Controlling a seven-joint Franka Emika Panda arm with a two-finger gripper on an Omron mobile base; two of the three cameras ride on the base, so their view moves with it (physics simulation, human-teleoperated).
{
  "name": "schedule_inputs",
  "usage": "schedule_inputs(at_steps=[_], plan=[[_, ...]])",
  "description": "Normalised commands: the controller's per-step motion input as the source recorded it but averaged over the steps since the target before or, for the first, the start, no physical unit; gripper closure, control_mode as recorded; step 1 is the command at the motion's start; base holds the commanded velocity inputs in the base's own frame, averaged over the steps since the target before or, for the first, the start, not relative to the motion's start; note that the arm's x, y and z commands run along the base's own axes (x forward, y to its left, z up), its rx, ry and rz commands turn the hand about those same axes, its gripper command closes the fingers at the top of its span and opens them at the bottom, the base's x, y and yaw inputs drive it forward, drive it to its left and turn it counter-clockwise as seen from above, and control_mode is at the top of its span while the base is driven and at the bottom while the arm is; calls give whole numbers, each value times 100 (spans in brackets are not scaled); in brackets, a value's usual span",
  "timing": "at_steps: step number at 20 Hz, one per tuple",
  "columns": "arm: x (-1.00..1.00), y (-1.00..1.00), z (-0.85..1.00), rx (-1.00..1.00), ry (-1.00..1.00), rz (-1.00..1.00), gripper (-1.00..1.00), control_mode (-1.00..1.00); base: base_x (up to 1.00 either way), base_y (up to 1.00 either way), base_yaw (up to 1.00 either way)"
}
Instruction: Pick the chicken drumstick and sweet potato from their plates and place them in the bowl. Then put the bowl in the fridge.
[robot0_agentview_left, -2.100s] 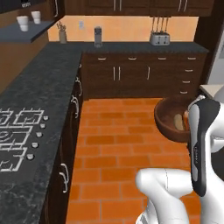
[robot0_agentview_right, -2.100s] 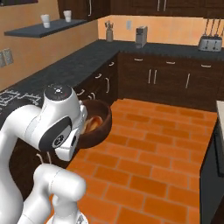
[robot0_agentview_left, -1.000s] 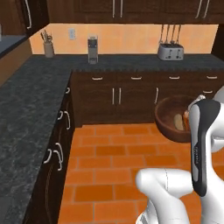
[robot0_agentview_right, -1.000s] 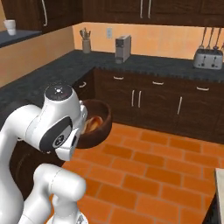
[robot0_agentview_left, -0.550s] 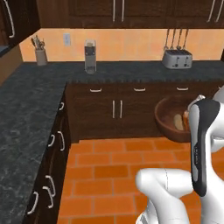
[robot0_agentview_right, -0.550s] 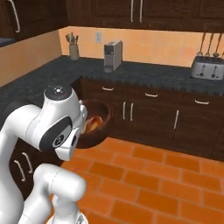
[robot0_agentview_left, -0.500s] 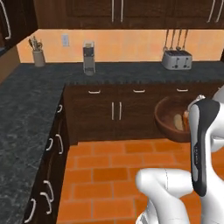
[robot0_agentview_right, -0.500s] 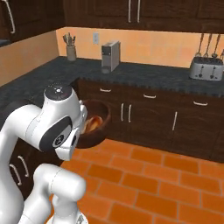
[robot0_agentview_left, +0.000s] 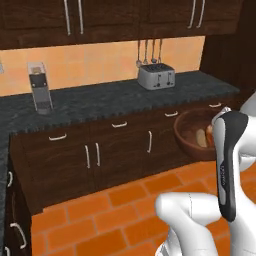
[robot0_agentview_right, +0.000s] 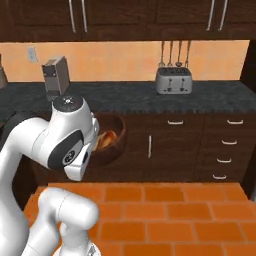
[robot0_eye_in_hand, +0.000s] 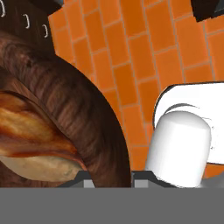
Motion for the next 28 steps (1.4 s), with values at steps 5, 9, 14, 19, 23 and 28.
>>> schedule_inputs(at_steps=[5, 9, 14, 19, 23, 28], plan=[[0, 0, 0, 0, 0, 0, 100, 100, 76, 6, -71], [0, 0, 0, 0, 0, 0, 100, 100, 70, -14, -66], [0, 0, 0, 0, 0, 0, 100, 100, 78, -25, -59], [0, 0, 0, 0, 0, 0, 100, 100, 96, 3, -55], [0, 0, 0, 0, 0, 0, 100, 100, 93, 11, -49], [0, 0, 0, 0, 0, 0, 100, 100, 100, 7, -39]])
